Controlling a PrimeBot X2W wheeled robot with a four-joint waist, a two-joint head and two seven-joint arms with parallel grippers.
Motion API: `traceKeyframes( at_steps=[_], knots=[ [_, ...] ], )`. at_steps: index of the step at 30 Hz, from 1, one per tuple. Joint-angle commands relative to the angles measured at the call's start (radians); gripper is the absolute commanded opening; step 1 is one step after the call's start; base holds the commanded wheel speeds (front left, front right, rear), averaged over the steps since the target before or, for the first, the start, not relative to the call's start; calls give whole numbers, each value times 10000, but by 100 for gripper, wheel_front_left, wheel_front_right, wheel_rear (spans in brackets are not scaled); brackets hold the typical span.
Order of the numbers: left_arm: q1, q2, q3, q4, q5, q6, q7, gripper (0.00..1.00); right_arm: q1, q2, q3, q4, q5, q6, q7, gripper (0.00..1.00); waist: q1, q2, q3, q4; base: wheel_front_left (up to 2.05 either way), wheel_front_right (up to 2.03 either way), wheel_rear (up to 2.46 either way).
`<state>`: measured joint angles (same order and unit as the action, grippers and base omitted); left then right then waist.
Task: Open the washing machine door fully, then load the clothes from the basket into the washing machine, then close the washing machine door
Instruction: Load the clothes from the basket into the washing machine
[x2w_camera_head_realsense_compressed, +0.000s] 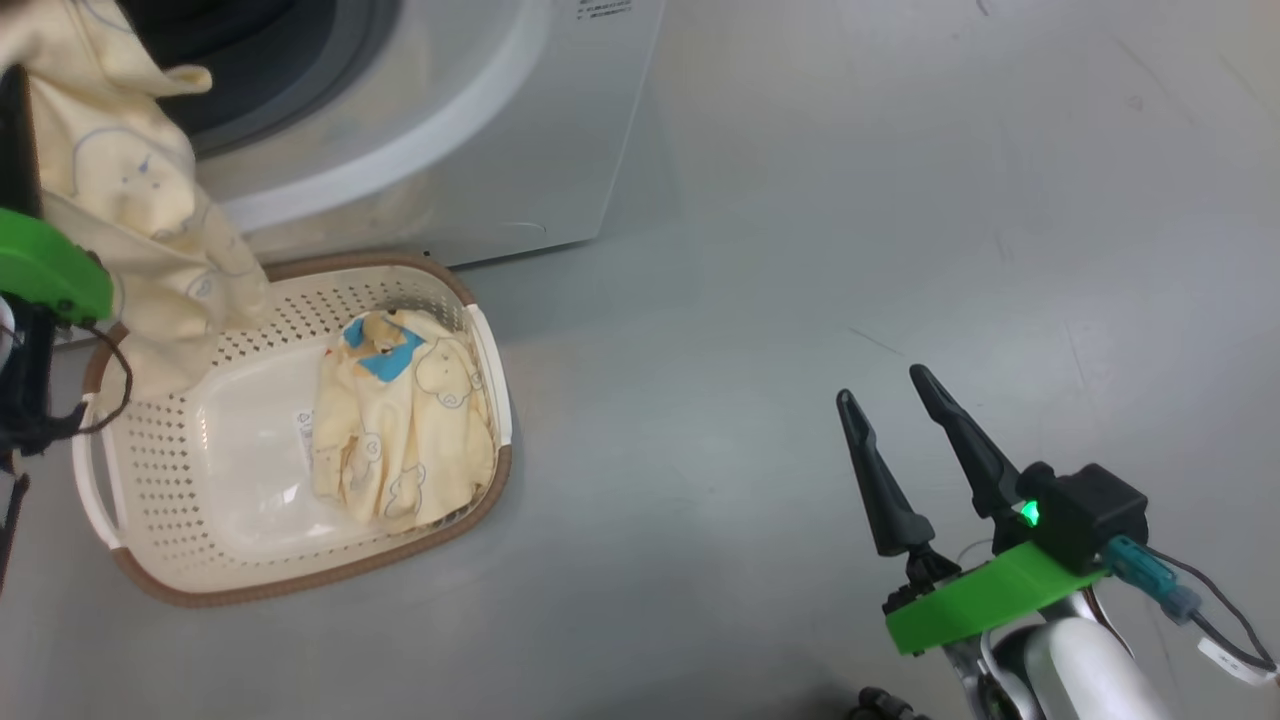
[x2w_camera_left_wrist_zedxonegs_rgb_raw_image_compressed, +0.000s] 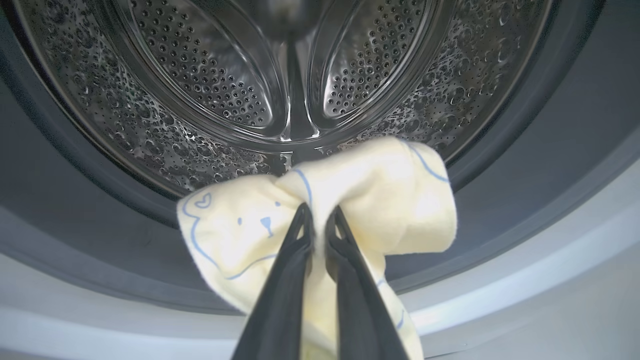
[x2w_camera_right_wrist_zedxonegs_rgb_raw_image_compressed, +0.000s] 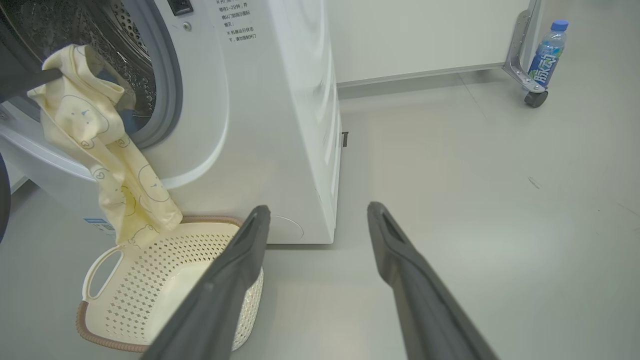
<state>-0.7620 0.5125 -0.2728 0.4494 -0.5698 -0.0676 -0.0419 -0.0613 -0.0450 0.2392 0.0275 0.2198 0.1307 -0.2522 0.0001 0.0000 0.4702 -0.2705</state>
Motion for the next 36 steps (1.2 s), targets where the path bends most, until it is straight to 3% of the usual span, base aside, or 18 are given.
traceKeyframes(
  at_steps=[1,28,36],
  knots=[
    [-791,589,289,-110,139,-63,72,0,-183,-52,269,-316,55,0,-95,100,-1,0,115,-93,0,0,0],
    [-5277,884,-951,2510,857,-512,1414,0,-92,-52,1235,-664,464,0,-95,100,-1,0,1955,-1030,0,0,0],
    [-6362,1339,-1376,2783,1525,-549,783,0,-16,-52,1518,-744,663,0,-95,100,-1,0,2382,-1216,0,0,0]
  ],
)
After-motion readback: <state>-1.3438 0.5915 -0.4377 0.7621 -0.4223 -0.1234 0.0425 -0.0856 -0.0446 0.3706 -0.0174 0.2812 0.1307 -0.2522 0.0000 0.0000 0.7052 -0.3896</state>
